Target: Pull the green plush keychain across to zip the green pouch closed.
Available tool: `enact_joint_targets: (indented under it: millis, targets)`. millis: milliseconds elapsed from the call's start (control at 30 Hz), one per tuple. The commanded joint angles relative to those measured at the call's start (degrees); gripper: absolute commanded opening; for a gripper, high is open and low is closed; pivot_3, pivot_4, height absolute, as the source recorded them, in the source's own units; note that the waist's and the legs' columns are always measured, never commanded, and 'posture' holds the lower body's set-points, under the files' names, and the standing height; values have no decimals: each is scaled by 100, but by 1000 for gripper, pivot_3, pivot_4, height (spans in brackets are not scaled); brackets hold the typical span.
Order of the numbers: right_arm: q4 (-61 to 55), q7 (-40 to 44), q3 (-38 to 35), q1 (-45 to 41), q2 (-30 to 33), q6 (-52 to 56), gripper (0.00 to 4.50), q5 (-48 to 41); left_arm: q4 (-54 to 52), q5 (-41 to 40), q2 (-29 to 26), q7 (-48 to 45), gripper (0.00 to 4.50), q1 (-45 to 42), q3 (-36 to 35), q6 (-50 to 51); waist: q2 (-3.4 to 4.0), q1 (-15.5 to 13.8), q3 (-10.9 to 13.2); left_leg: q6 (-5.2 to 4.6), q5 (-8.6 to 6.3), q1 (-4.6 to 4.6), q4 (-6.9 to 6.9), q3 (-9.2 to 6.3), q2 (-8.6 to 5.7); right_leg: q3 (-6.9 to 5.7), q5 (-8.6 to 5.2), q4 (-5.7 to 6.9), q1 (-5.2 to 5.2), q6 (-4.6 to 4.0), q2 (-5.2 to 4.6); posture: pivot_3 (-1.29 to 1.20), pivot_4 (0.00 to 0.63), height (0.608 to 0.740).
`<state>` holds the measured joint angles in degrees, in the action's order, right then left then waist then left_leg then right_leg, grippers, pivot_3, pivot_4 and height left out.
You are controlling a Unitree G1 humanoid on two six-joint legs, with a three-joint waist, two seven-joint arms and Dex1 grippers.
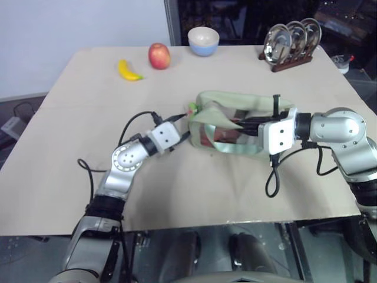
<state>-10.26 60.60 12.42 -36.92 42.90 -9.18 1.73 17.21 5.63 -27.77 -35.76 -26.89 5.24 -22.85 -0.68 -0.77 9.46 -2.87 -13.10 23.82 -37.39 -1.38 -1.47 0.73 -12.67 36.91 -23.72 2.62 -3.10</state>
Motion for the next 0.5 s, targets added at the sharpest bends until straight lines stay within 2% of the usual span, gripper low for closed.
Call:
enact_joint_targets:
  millis: [33,100,133,300,500]
  targets:
    - [-210,-53,-133,-28,25,-3,0,-50,-98,70,77,108,1136,-96,112,-284,0,-1,0,0,0,0,0,0,0,-1,0,0,0,0,0,0,150,740]
    - [-193,-68,-128,-34,16,-9,0,-41,-56,99,85,167,296,-114,113,-342,0,0,0,0,0,0,0,-1,0,0,0,0,0,0,0,0,150,740]
    - [-180,-77,-124,-41,10,-15,0,-34,-38,141,67,209,54,-131,116,-396,0,0,0,0,0,0,0,0,0,0,0,0,0,0,0,0,150,740]
    - [-104,-129,-96,-81,-26,-65,0,6,13,353,-182,504,54,-224,-66,-578,0,0,0,0,0,0,0,-1,1,0,0,0,0,0,0,0,150,740]
    - [166,-219,-8,-177,-129,-190,0,186,105,958,-903,1091,54,-597,-275,-1138,0,7,0,0,0,-2,0,0,1,1,0,2,-1,0,2,0,150,740]
